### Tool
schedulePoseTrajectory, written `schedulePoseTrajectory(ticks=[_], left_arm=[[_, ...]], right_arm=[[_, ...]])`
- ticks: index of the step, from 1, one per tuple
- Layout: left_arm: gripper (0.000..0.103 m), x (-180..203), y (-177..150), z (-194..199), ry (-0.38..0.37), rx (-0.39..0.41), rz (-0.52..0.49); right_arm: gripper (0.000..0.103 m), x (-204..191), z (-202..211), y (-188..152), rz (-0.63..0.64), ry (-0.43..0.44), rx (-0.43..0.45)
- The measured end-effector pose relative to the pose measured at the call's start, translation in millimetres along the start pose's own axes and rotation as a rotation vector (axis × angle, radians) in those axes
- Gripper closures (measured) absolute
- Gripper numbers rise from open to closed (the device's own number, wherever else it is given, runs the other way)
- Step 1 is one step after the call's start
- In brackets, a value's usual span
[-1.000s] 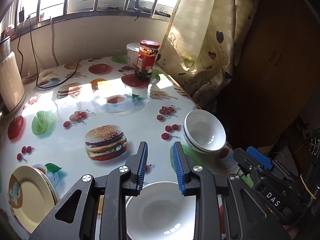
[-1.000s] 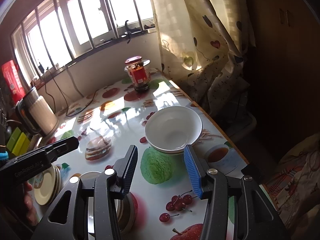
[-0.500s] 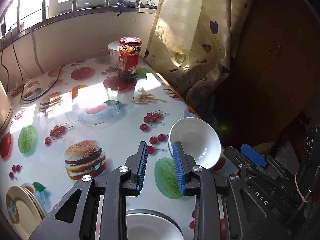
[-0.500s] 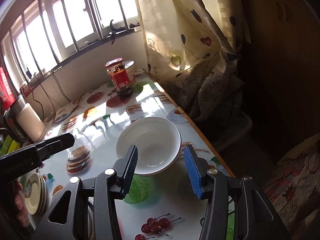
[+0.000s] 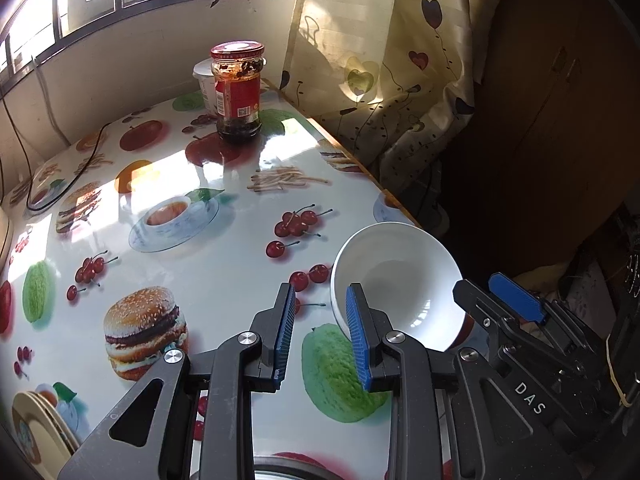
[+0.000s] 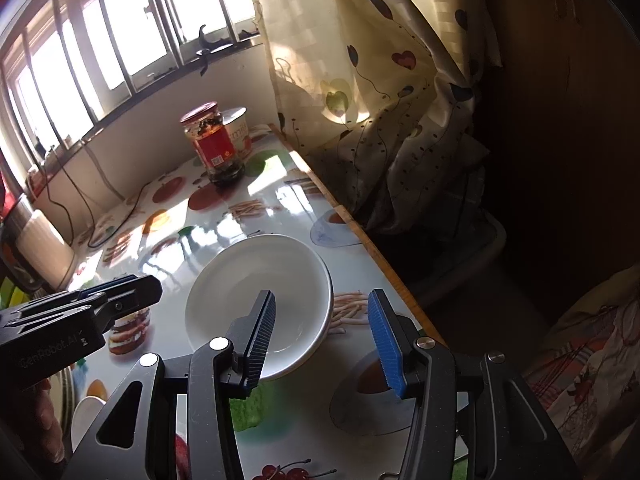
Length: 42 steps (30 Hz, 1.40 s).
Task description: Organize plates and bowls
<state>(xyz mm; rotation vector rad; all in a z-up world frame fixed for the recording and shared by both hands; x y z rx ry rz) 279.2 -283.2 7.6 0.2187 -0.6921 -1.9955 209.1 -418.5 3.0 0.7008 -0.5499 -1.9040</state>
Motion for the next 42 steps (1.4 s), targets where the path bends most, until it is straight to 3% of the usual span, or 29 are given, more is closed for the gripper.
schedulePoseTrajectory(ticks=[17, 26, 33, 42], left_arm=[[0.076, 4, -3, -26, 0.006, -0.056, -0.006], [0.076, 6, -4, -32, 0.013, -0.066, -0.007], [0.087, 7, -6, -37, 0.004, -0.08, -0.004], [0.094, 9, -4, -36, 0.01, -0.073, -0.011]], right_arm=[[0.056, 4, -19, 3, 0.011, 0.007, -0.029], [0.07, 4, -25, 3, 0.011, 0.016, -0.041], [0.083, 3, -27, 2, 0.017, 0.02, -0.046], [0.09, 2, -29, 0, 0.025, 0.027, -0.047]])
Point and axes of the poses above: each gripper's, at about its wrist camera, not at the fingertips, and z roughly against the way its jaws point, x to its right, y to its top, the point moved 5 cm from there along -z, roughly the way its jaws point, and after that the axes turned 3 degrees about -z, right-handed, at the moved point
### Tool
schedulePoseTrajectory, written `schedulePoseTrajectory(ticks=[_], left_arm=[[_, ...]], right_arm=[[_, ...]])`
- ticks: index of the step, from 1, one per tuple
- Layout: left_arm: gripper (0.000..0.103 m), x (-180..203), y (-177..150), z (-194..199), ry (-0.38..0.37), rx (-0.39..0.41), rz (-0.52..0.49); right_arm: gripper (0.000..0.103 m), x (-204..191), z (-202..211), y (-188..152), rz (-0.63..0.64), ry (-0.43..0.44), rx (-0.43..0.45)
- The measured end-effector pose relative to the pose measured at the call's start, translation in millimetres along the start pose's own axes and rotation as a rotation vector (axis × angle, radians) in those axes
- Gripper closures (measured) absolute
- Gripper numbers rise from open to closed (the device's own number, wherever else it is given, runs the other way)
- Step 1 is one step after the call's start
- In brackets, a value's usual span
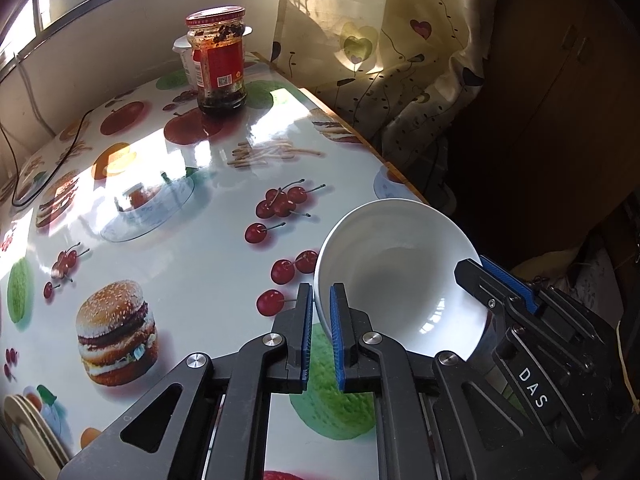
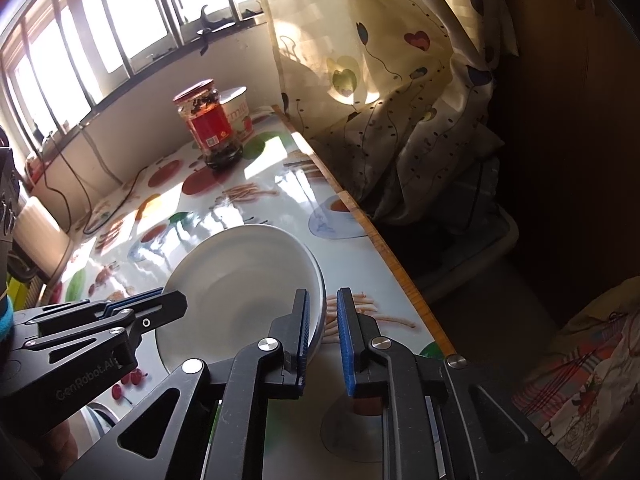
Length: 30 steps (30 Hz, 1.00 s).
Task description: Organize plates and bowls
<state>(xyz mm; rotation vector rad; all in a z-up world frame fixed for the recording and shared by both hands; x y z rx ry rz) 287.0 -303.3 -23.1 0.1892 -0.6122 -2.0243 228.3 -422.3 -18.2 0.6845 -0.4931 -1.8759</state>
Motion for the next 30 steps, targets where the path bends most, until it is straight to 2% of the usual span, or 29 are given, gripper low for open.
schedulePoseTrajectory(ticks=[3, 30], left_arm=[[0.095, 0, 0, 0, 0.0, 0.001, 0.001], [0.095, 1, -3, 12, -0.009, 0.022, 0.012]], right_arm=[[0.093, -2, 0, 0, 0.013, -0.002, 0.002], [0.094, -4, 15, 1, -0.011, -0.001, 0.037]])
Point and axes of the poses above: each gripper's, at about its wrist camera, not at the fingertips, and z roughly against the way its jaws point, x to its right, y to its top, the point moved 5 cm from there along -z, roughly the way its jaws point, and after that the axes turned 3 degrees about -z, right-handed, at the moved point
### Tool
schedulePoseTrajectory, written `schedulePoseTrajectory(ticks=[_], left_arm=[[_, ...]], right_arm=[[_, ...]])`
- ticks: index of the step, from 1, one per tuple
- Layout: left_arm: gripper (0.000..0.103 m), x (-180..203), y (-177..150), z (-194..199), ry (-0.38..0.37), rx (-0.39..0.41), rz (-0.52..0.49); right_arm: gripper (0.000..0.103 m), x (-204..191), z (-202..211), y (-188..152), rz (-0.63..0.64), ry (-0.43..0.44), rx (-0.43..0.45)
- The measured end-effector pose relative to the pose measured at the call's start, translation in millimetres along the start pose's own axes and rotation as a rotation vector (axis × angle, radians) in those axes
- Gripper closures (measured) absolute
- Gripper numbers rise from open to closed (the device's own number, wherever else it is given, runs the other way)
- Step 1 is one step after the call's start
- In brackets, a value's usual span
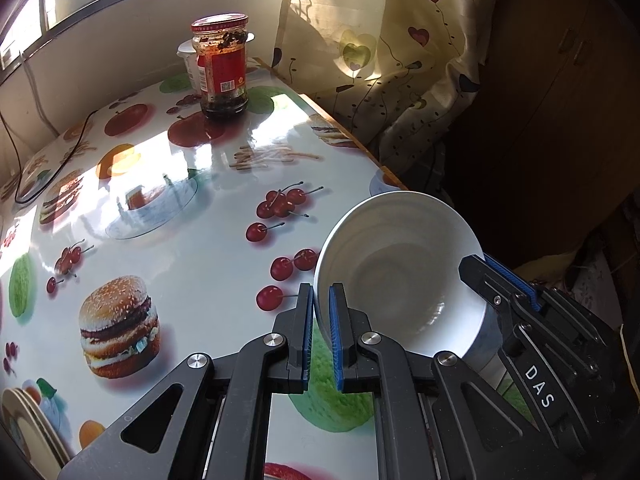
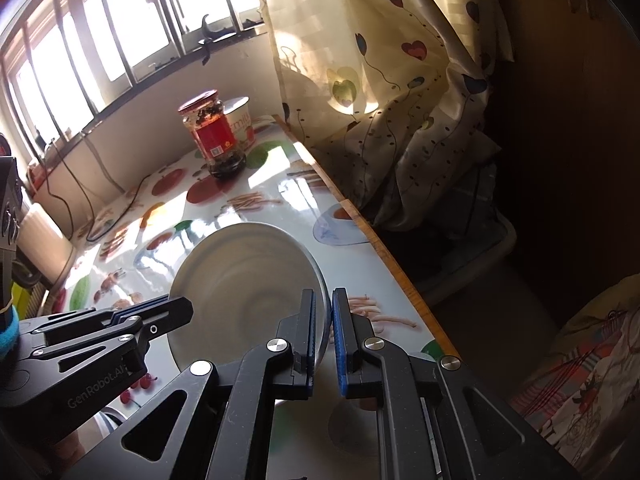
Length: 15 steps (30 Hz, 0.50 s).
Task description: Organize plates and bowls
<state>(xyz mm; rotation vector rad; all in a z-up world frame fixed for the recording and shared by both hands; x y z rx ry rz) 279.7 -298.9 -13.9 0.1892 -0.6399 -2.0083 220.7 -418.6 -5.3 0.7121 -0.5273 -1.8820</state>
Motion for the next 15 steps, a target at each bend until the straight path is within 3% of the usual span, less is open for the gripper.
schedulePoseTrajectory(ticks=[15], left_arm=[[0.095, -3, -10, 34, -0.014, 0.058, 0.012]], right_arm=[[0.094, -15, 39, 1, 0.006, 0.025, 0.06]])
Point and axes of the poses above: each gripper's, at about its wrist camera, not at the fingertips, and z roughly against the way its jaws point, x to its right, y to its top, the point moved 5 cm from there along -z, roughly the way its jaws point, and after that the axes turned 3 degrees about -z, right-handed, at the moved point
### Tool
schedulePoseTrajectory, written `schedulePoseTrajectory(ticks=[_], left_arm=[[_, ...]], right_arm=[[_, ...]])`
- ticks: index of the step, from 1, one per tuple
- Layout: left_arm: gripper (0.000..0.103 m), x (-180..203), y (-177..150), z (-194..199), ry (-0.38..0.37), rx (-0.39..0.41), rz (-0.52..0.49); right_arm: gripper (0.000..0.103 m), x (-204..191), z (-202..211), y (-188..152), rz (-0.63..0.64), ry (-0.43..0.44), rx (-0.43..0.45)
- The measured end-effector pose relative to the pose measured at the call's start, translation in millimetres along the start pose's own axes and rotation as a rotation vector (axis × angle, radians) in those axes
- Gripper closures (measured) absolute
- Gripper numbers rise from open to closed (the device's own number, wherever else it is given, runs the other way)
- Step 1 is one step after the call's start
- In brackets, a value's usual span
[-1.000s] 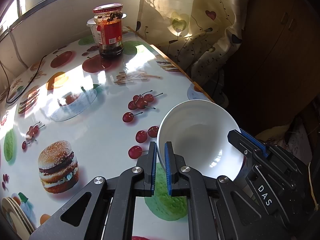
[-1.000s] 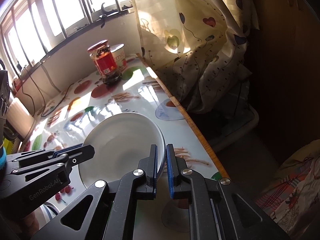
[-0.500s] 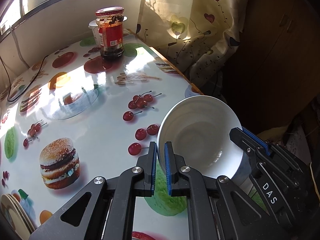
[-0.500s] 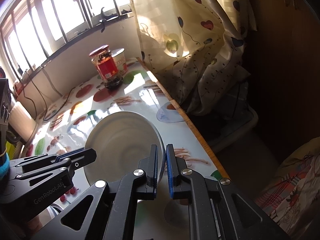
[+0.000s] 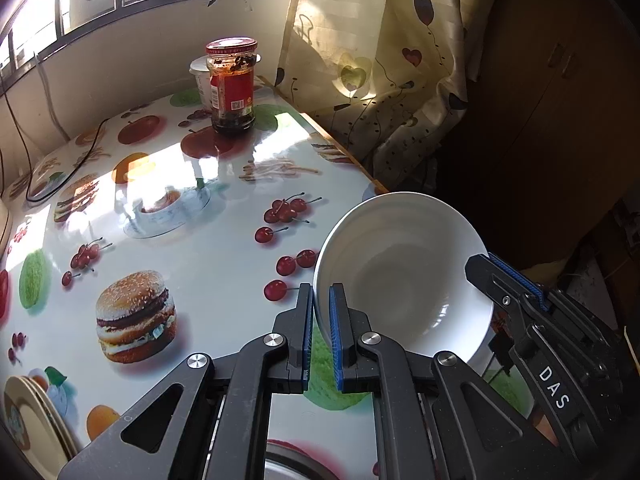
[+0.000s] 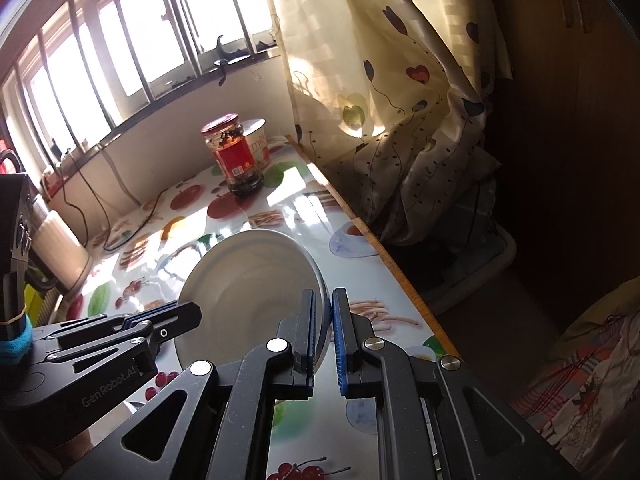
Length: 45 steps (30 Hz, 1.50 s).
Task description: Organize plates and bowls
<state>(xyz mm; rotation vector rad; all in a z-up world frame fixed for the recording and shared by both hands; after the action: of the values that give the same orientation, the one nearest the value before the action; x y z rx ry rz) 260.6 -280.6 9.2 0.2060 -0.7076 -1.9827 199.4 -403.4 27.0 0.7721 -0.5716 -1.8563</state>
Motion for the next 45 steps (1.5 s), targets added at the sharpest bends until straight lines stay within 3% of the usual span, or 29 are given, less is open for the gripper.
schedulePoseTrajectory(ticks=[45], left_arm=[[0.095, -52, -60, 100, 0.023, 0.135, 0.087]], right_arm=[[0.094, -85, 79, -45, 0.065, 0.106, 0.064]])
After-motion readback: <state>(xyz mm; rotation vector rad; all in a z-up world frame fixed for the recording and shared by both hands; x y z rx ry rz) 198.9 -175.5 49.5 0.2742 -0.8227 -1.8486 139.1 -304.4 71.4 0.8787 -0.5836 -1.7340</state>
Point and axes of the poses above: each gripper's, at about its wrist camera, not at the fingertips, and z roughly against the way its jaws point, x to its right, y to its top, the point moved 5 cm from there along -z, roughly the way its jaws point, and after that the axes turned 3 degrees about -z, right-handed, at the moved point
